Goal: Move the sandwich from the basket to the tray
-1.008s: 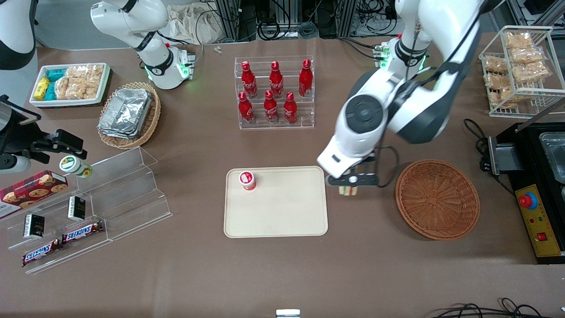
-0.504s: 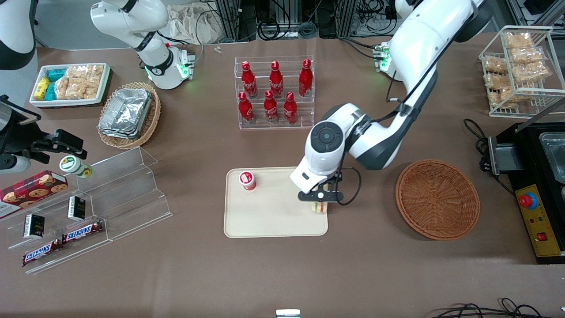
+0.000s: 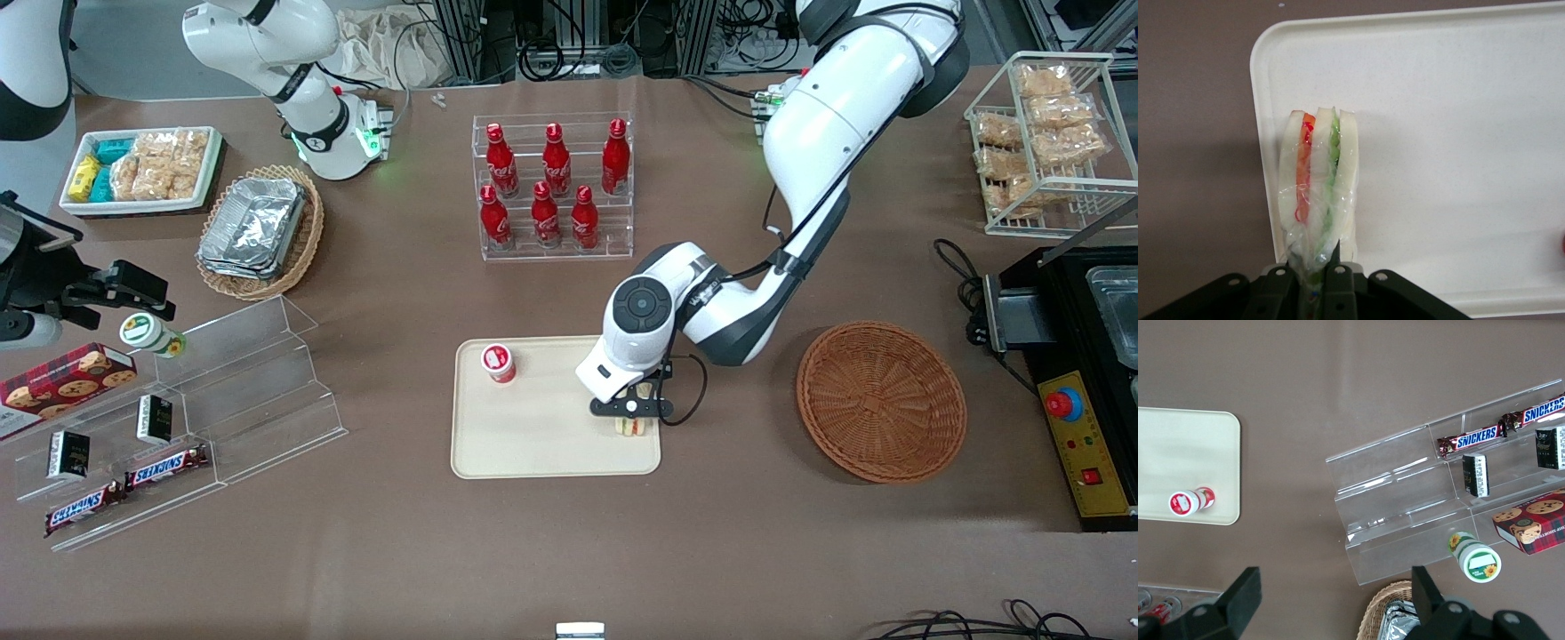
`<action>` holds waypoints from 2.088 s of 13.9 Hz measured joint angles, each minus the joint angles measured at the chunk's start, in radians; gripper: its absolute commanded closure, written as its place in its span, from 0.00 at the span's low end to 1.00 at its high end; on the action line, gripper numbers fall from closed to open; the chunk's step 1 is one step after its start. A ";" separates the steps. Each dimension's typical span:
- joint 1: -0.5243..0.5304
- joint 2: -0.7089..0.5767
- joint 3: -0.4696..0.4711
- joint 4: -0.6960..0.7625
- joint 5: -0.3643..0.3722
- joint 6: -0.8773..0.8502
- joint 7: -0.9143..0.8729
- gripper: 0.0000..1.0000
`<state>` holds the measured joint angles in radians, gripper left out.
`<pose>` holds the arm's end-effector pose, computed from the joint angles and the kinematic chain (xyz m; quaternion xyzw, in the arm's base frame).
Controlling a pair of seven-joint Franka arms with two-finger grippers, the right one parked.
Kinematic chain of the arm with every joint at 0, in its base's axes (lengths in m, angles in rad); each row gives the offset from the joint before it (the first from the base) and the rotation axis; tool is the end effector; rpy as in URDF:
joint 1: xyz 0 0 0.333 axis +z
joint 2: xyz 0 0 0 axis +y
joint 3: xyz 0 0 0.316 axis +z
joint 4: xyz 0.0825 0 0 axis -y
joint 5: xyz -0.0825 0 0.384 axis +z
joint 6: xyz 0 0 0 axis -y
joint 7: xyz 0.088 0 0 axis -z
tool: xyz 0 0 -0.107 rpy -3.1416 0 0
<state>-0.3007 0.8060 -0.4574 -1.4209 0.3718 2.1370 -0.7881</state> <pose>0.5795 -0.4360 0.2497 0.9997 -0.0241 -0.0049 0.0044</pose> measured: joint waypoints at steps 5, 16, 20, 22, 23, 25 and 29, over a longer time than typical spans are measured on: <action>-0.001 0.017 0.000 0.000 0.000 0.000 -0.017 0.34; 0.009 -0.086 0.000 0.045 0.000 -0.263 -0.004 0.01; 0.074 -0.258 0.002 0.048 -0.065 -0.472 0.158 0.01; 0.138 -0.330 0.004 0.049 -0.105 -0.531 0.257 0.01; 0.179 -0.366 0.005 0.050 -0.126 -0.557 0.324 0.01; 0.268 -0.442 0.009 0.051 -0.151 -0.622 0.474 0.01; 0.391 -0.565 0.031 0.048 -0.164 -0.687 0.589 0.01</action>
<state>0.0899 0.2413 -0.4263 -1.3726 0.2079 1.4498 -0.1995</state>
